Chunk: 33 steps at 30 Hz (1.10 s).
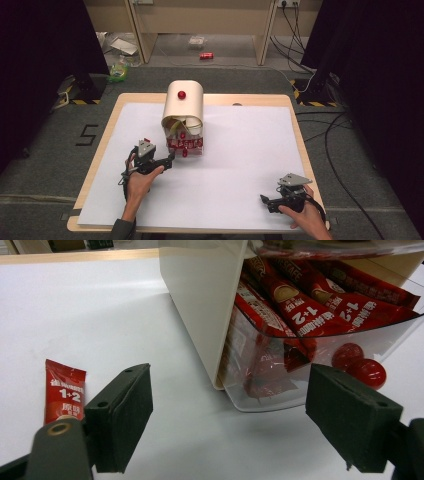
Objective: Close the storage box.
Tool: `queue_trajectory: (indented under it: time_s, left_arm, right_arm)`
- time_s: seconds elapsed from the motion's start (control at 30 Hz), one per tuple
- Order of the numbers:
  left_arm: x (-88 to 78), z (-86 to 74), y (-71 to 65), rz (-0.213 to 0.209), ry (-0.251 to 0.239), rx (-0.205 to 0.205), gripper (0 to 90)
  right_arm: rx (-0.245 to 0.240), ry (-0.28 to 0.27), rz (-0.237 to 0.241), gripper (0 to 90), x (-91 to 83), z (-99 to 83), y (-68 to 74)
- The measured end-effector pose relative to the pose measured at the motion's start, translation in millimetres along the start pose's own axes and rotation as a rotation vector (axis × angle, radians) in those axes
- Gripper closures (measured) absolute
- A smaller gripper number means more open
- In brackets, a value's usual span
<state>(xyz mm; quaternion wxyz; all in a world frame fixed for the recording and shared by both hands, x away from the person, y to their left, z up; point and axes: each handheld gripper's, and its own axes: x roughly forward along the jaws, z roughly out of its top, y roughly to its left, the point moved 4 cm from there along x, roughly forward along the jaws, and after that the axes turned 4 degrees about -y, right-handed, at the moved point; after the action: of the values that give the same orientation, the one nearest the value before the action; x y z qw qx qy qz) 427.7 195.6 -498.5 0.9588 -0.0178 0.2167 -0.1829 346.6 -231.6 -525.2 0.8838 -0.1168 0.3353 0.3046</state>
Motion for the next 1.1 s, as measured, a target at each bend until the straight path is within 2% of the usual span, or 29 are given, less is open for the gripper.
queue_trajectory:
  time_s: [0.63,1.1]
  left_arm:
    - [9.4,4.2,3.1,0.014,-0.004,-0.010,18.7]
    - [8.3,8.4,12.9,0.087,-0.019,-0.018,19.0]
  right_arm:
    - [0.000,0.000,0.000,4.2,0.0,0.0,0.0]
    - [0.000,0.000,0.000,4.2,0.0,0.0,0.0]
